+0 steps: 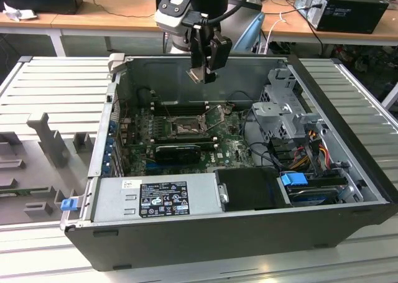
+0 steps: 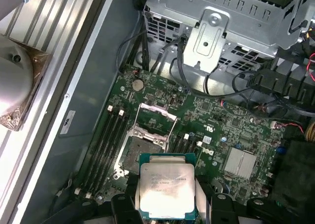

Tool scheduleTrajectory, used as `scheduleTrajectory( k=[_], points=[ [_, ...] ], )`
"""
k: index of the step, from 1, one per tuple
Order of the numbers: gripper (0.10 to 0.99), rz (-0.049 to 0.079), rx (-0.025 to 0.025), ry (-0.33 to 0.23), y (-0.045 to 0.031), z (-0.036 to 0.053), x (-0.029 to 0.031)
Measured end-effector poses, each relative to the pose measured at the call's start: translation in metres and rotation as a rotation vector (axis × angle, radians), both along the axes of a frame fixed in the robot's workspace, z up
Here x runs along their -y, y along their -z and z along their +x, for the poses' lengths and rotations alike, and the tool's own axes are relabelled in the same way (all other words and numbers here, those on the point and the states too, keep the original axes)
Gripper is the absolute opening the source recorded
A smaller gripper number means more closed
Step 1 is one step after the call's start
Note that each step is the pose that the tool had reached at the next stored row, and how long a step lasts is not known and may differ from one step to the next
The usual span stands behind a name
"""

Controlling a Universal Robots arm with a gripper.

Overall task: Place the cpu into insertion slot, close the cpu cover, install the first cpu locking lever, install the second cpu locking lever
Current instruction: 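Place the cpu into insertion slot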

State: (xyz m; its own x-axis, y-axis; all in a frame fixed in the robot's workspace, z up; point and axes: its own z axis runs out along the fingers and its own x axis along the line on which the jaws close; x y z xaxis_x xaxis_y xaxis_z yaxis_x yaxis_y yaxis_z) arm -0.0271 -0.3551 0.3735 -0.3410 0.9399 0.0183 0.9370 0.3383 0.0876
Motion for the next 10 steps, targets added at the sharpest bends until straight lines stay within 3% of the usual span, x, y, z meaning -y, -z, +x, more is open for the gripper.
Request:
scheduleTrajectory(
  k=[10],
  points=[
    [0.537, -0.001, 0.0, 0.105, 0.0003, 0.0, 0.0]
  ],
)
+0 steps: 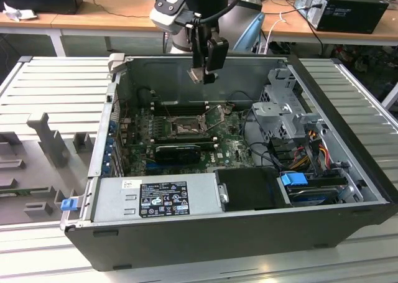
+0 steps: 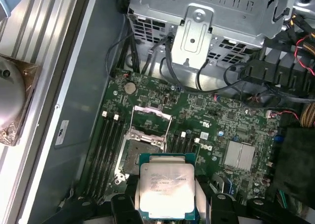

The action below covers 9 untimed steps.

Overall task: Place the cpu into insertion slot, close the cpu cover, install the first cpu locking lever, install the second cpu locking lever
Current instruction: 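Place the cpu into insertion slot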

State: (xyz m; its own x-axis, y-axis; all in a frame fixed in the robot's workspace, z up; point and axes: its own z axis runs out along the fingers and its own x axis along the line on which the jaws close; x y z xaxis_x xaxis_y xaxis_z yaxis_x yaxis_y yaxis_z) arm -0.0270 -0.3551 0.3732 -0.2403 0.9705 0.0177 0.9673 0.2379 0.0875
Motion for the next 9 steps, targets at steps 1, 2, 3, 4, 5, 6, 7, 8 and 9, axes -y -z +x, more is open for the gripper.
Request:
scheduleTrajectory(
  k=[1, 2, 3, 4, 5, 6, 7, 8, 9],
  points=[
    [0.537, 0.0, 0.0, 0.011, 0.0, 0.0, 0.0],
    [0.537, 0.0, 0.0, 0.019, 0.0, 0.0, 0.0],
    [0.537, 0.0, 0.0, 0.032, 0.0001, 0.0, 0.0],
    [0.537, 0.0, 0.0, 0.043, 0.0002, 0.0, 0.0],
    [0.537, 0.0, 0.0, 0.05, 0.0006, 0.0, 0.0],
    [0.537, 0.0, -0.0001, 0.055, 0.0009, 0.0, 0.0],
    [0.537, 0.0, 0.0, 0.06, 0.0017, 0.0, 0.0],
    [0.537, 0.0, 0.0, 0.064, 0.0026, 0.0, 0.0],
    [0.537, 0.0, 0.0, 0.067, 0.0032, 0.0, 0.0]
  ],
)
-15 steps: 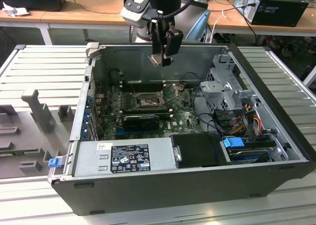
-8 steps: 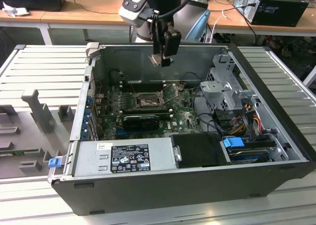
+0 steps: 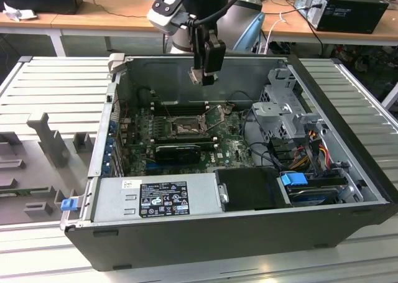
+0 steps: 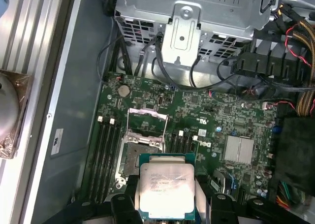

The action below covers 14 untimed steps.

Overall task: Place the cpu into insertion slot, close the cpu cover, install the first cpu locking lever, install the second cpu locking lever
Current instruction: 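Place the cpu into insertion slot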

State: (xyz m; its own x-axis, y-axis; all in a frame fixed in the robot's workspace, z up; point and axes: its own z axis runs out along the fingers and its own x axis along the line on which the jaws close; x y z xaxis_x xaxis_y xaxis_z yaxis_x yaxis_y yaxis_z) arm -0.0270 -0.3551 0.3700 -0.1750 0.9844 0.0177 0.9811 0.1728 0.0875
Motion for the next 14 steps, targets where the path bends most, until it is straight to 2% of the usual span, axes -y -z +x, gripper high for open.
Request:
scheduleTrajectory(
  k=[14],
  points=[
    [0.537, 0.0, 0.0, 0.018, 0.0076, 0.0, 0.0]
  ],
)
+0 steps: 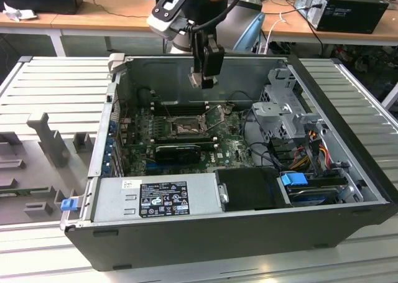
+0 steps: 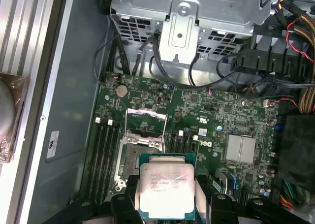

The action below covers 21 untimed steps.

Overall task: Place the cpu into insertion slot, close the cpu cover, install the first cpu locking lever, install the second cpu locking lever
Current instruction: 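Place the cpu into insertion slot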

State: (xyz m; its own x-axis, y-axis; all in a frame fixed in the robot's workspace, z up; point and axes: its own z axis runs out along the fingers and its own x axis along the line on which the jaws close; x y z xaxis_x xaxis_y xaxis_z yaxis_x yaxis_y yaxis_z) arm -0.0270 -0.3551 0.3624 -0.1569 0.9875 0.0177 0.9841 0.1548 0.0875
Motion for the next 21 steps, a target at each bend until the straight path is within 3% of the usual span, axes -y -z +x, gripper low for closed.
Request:
scheduleTrajectory(
  k=[21],
  points=[
    [0.537, 0.0, 0.0, 0.02, 0.0088, 0.0, 0.0]
  ],
)
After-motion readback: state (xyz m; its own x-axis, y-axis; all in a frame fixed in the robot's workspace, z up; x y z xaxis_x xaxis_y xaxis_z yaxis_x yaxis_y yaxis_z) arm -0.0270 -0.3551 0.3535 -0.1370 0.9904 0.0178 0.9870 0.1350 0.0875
